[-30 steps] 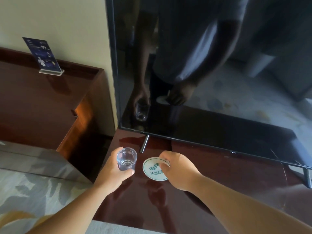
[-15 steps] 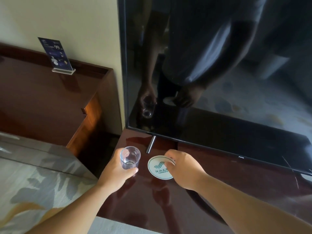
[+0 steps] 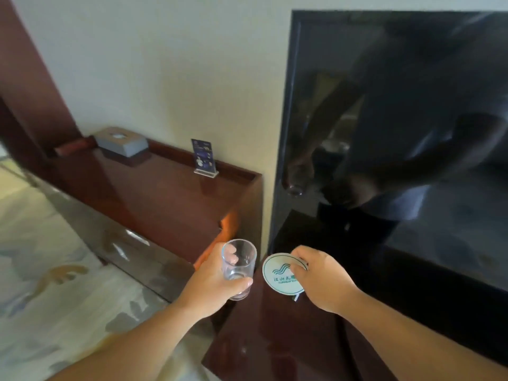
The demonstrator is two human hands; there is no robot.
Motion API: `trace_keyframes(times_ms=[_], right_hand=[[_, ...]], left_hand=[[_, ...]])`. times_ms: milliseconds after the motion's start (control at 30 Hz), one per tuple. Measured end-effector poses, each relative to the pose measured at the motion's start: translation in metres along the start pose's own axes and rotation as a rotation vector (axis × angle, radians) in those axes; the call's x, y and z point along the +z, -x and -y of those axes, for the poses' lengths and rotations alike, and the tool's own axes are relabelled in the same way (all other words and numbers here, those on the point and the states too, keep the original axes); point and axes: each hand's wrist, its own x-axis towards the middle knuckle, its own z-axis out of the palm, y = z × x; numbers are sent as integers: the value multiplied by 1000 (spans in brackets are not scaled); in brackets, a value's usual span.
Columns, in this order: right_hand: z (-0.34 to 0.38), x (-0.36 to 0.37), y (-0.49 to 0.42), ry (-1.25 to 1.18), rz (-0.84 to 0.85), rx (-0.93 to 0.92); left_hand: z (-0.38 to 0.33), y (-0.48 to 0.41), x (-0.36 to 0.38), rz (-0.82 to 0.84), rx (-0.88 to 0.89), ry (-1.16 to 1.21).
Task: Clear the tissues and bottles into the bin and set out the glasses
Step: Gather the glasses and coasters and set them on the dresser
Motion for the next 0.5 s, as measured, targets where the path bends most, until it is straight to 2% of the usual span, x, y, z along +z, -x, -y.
trace_keyframes(times_ms=[200, 500], right_hand=[[49, 0, -21, 2, 15, -148], [142, 12, -43, 61, 17, -293]], left_hand=[[-18, 20, -54, -180, 21, -89], [-14, 47, -146, -349, 38, -118]])
